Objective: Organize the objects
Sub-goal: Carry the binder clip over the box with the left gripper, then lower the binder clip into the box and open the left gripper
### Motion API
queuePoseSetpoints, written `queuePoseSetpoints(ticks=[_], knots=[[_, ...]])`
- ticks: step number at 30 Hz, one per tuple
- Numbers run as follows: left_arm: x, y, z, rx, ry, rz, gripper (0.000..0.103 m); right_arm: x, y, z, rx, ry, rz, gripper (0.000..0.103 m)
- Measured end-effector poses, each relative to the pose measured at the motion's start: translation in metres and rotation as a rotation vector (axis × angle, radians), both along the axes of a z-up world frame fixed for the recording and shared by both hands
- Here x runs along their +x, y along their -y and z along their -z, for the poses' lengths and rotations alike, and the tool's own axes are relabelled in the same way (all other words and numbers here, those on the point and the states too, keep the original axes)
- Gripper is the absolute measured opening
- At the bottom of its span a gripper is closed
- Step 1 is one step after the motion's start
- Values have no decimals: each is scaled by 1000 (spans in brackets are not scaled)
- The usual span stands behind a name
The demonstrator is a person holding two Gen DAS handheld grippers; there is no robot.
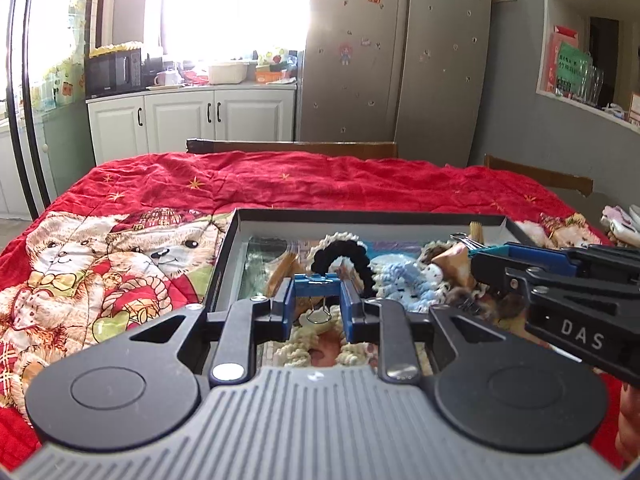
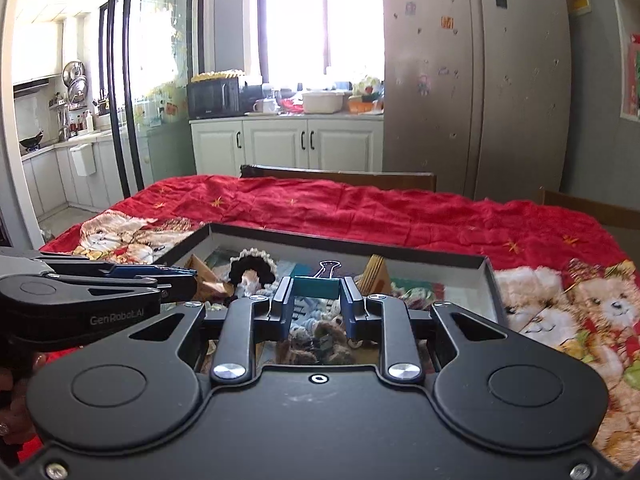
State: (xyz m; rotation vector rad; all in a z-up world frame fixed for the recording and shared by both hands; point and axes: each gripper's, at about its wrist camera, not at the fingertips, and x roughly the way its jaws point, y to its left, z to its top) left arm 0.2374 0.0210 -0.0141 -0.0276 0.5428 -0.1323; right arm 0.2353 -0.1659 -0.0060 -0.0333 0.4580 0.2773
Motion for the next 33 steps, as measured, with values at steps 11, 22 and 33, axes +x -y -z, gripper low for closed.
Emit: queuePoseSetpoints(ticks=[11,22,33], knots=[[10,0,19,33,-43,15,28,16,-7,23,-6,-40,-24,24],[11,7,25,87,-43,21,37,19,-19,30,-76,-43,-45,24],[9,10,27,107,-42,23,49,15,-23,30,-117,-28,-59,27]])
